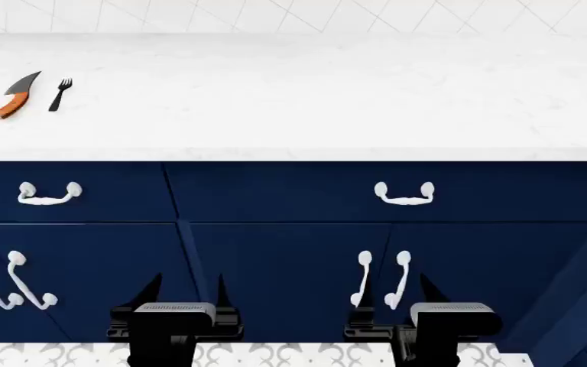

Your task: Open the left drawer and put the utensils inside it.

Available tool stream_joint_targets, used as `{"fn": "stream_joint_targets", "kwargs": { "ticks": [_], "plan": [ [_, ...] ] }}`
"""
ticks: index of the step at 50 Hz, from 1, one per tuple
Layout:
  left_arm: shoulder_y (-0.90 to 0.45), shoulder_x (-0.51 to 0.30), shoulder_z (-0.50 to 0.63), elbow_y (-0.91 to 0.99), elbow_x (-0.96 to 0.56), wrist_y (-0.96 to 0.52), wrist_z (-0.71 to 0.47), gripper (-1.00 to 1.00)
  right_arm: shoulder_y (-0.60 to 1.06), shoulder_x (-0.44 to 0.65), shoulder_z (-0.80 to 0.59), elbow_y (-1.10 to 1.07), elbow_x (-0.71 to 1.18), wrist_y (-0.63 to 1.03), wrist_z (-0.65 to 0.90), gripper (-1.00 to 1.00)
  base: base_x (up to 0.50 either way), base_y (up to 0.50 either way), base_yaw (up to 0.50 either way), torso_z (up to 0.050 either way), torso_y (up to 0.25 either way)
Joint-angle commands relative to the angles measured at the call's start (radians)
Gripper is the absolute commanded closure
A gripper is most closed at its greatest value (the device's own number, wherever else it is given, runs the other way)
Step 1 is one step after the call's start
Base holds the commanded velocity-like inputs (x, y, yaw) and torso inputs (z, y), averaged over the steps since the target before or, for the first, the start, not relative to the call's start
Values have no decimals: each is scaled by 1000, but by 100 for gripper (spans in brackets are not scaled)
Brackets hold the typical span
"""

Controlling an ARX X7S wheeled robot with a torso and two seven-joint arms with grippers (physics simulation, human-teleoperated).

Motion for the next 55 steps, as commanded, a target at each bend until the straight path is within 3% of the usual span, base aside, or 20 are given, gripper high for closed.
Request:
{"fn": "stream_joint_targets", "kwargs": {
  "ticks": [1, 7, 45, 55],
  "plan": [
    [2, -16, 11, 1, -8, 13, -32, -100, -2, 14, -20, -5, 11, -6, 27, -100, 0, 0, 0, 0, 0],
    [20, -38, 14, 47, -14, 11, -84, -100, 0, 38, -50, -8, -2, -13, 73, -100, 0, 49, 0, 0, 0],
    [49, -105, 66, 137, -51, -47, -150, -100, 4, 99, -110, -2, 26, -45, 154, -100, 1, 497, 0, 0, 0],
    [48, -116, 77, 131, -51, -38, -168, -100, 5, 110, -119, -6, 53, -48, 154, -100, 262, 62, 0, 0, 0]
  ]
}}
